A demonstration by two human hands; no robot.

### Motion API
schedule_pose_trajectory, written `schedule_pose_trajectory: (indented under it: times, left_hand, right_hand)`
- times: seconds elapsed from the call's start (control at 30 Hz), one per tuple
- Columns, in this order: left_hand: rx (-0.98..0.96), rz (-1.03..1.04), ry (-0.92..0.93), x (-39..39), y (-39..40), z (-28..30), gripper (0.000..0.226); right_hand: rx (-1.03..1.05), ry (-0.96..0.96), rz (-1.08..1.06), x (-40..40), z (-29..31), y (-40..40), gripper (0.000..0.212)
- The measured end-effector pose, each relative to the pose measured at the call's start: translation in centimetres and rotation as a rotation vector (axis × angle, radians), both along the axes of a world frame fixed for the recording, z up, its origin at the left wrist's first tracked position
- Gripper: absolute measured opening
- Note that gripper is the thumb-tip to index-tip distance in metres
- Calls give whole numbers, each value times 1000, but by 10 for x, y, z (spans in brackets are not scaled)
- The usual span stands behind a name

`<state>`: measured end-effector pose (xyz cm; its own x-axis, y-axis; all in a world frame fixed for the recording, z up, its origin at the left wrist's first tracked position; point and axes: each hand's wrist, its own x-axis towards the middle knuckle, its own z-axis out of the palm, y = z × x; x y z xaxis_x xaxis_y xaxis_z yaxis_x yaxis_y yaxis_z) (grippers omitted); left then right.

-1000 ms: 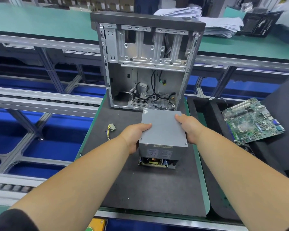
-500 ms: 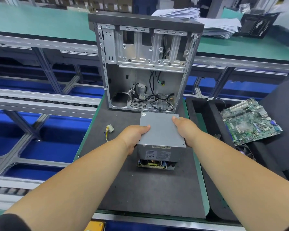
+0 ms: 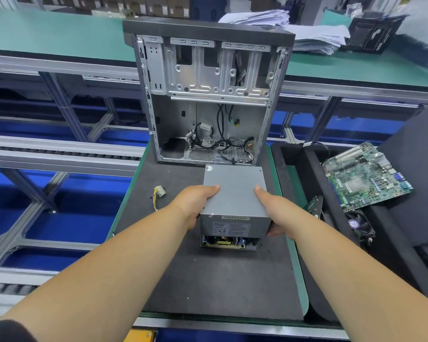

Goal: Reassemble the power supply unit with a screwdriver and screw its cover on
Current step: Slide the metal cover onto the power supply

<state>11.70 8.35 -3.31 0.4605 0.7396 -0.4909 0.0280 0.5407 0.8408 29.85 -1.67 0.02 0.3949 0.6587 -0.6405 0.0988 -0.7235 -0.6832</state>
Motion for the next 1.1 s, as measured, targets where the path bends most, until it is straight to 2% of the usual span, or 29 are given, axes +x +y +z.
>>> schedule_pose_trajectory:
  times: [0.17, 0.5, 0.73, 0.93, 1.1]
  left_hand:
    - [-11, 34, 19, 2, 0, 0, 12]
    - [-17, 45, 42, 2, -2, 5, 13]
    - [-56, 21, 33, 2, 0, 8, 18]
    - [-108, -8, 17, 5, 2, 13, 18]
    - [-42, -13, 74, 2, 0, 8, 17]
  right_hand:
    - [0, -34, 61, -4, 7, 3, 62]
    - [-27, 16, 18, -6, 7, 5, 67]
    - [-27, 61, -18, -8, 7, 3, 60]
    - [-67, 90, -29, -7, 10, 5, 62]
    - [-113, -9, -5, -11, 5, 7, 63]
